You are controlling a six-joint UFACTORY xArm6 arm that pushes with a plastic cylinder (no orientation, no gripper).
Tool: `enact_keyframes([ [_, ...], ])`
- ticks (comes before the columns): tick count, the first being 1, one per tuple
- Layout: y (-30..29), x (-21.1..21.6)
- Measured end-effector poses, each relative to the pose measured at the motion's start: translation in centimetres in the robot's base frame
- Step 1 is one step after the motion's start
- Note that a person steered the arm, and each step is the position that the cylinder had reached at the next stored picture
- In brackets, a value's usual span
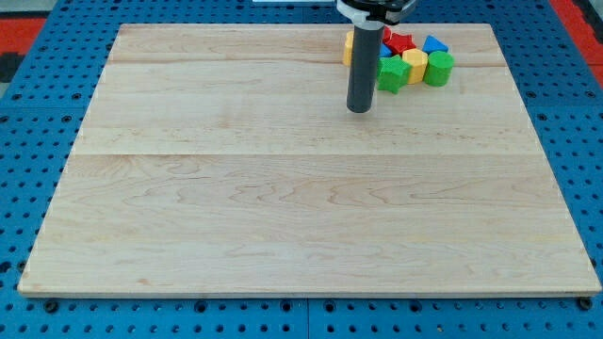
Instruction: Push the red star towards center left
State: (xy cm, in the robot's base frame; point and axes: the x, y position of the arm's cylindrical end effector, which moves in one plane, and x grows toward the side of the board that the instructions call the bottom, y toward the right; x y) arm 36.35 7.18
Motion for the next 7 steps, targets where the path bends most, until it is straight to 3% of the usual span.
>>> enact_keyframes([
  [3, -1.2, -0.5],
  [4, -5.4, -4.2],
  [5, -11.5, -4.7],
  [7, -10.4, -16.6],
])
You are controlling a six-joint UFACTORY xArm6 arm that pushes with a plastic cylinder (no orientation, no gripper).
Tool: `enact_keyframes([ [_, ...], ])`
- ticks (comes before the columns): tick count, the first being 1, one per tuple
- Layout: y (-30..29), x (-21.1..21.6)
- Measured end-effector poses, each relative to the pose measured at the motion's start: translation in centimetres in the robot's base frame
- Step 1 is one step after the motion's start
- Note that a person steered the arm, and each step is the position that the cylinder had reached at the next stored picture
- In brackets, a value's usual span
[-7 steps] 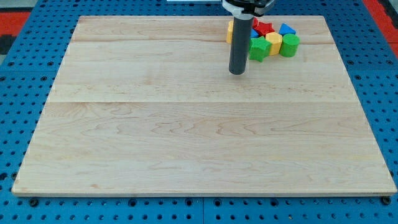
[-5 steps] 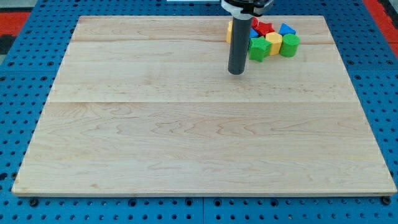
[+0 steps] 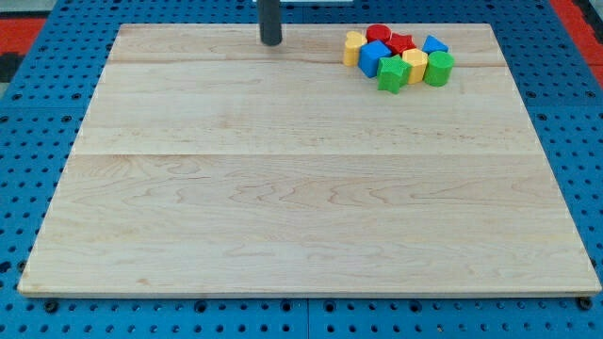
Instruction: Push the red star towards center left
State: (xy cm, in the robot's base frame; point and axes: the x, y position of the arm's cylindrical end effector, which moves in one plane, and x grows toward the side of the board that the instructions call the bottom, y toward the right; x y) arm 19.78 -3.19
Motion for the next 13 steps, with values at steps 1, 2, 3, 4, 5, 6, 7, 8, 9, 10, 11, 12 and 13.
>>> enact_keyframes([
  [1, 4.8, -0.4],
  [2, 13.5, -0.4],
  [3, 19.6, 0.0],
  [4, 19.9, 3.9],
  [5, 19.0, 7.1],
  [6, 18.1, 9.2],
  [7, 13.9, 10.0],
  [8, 8.2, 8.7],
  [9, 7.8, 8.0],
  [10, 12.9, 10.4],
  [11, 9.8, 12.6],
  [12, 7.1, 11.9],
  [13, 9.4, 9.8],
])
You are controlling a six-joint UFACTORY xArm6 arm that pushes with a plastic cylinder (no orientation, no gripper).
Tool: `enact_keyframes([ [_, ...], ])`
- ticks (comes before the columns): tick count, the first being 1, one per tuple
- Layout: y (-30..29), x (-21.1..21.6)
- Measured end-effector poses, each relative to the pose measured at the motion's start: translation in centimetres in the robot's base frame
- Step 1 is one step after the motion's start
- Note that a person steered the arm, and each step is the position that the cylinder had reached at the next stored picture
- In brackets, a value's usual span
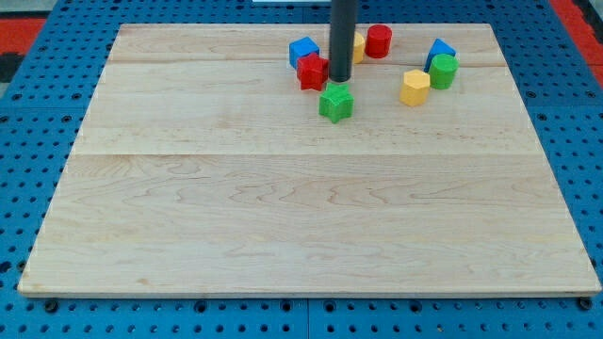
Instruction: Push the red star towards center left
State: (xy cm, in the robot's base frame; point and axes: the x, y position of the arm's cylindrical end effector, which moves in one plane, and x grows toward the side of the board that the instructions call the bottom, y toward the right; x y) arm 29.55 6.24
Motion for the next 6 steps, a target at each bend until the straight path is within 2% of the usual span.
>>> enact_keyframes([
  [1, -4.5, -0.6],
  [3, -20.1, 3.7],
  [4, -19.9, 0.6],
  [5, -23.7, 2.9],
  [6, -23.0, 5.4],
])
